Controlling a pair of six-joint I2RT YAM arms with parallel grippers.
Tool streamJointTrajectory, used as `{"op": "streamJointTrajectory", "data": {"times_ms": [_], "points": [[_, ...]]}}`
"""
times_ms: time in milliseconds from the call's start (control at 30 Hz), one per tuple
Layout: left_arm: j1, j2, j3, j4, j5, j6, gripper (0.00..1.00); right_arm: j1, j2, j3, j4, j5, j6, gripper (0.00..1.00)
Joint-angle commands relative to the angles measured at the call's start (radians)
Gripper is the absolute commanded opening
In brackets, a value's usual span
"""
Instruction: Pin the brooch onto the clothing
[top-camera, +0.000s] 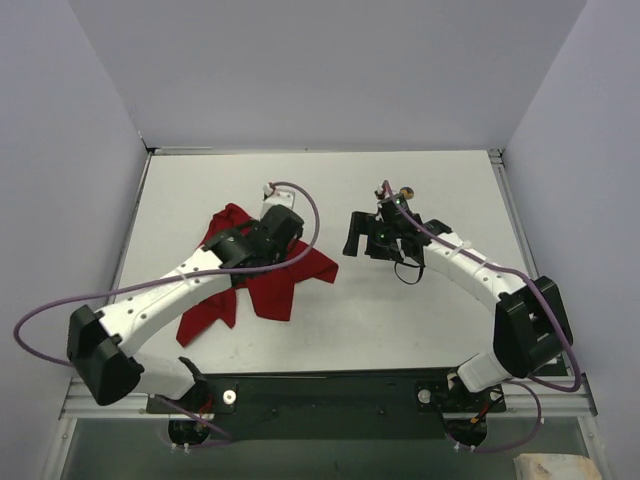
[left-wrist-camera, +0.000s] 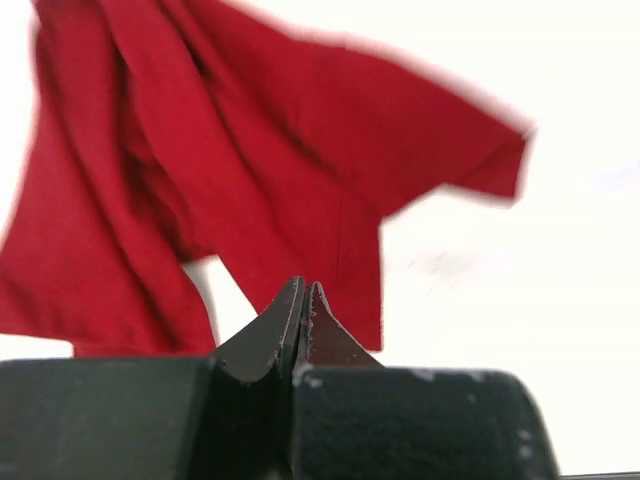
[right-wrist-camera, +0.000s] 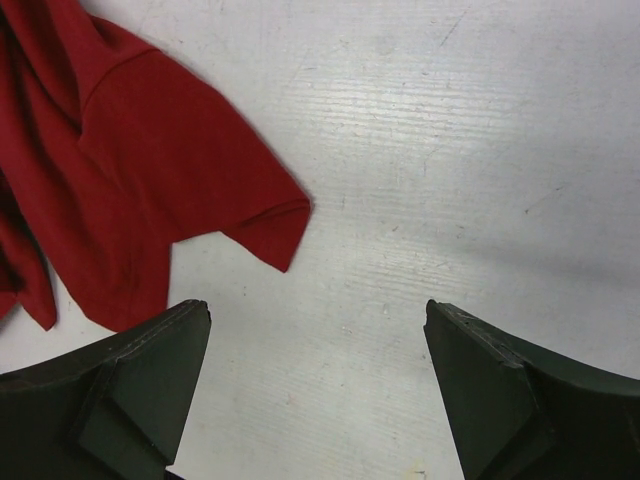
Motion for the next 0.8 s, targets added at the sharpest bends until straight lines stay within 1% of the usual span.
{"op": "streamJointTrajectory", "data": {"times_ms": [0,33,67,100,133,167,200,300,367,433,467,500,633,767], "points": [[0.018,-0.112,0.149,-0.075,-0.04,0.12,0.0,0.003,-0.056,-0.008,-0.005,-0.05,-0.011,0.93],[0.02,-0.112,0.174,-0.075,0.006,0.135,0.0,0.003,-0.056,-0.008,-0.005,-0.058,-0.012,0.93],[0.021,-0.108,0.18,-0.078,0.032,0.149,0.04,0.008,-0.058,-0.007,-0.005,-0.06,-0.011,0.93],[0.02,-0.091,0.181,-0.084,0.051,0.148,0.17,0.009,-0.056,-0.005,-0.002,-0.061,-0.008,0.93],[0.02,-0.082,0.174,-0.086,0.104,0.146,0.34,0.009,-0.058,-0.005,-0.005,-0.063,-0.005,0.93],[0.017,-0.068,0.143,-0.086,0.121,0.128,0.55,0.009,-0.058,-0.004,-0.005,-0.061,0.0,0.93],[0.009,-0.044,0.123,-0.088,0.129,0.116,0.59,0.009,-0.058,-0.004,-0.006,-0.061,-0.002,0.93],[0.004,-0.008,0.008,-0.045,0.198,0.054,0.68,0.008,-0.056,-0.004,-0.014,-0.052,-0.006,0.93],[0.003,0.007,-0.076,0.007,0.258,0.007,0.69,0.008,-0.05,-0.004,-0.017,-0.048,-0.009,0.93],[-0.006,0.026,-0.121,0.041,0.283,-0.024,0.72,0.006,-0.046,-0.002,-0.022,-0.045,-0.012,0.93],[-0.011,0.033,-0.136,0.058,0.283,-0.044,0.77,0.006,-0.039,-0.002,-0.022,-0.045,-0.012,0.93],[-0.014,0.047,-0.157,0.061,0.274,-0.05,0.79,0.006,-0.035,-0.001,-0.023,-0.046,-0.011,0.93],[-0.014,0.099,-0.174,0.073,0.258,-0.065,0.8,0.006,-0.018,0.004,-0.022,-0.049,-0.009,0.93],[-0.017,0.156,-0.199,0.139,0.289,-0.059,0.8,0.006,-0.006,0.006,-0.025,-0.046,-0.009,0.93]]}}
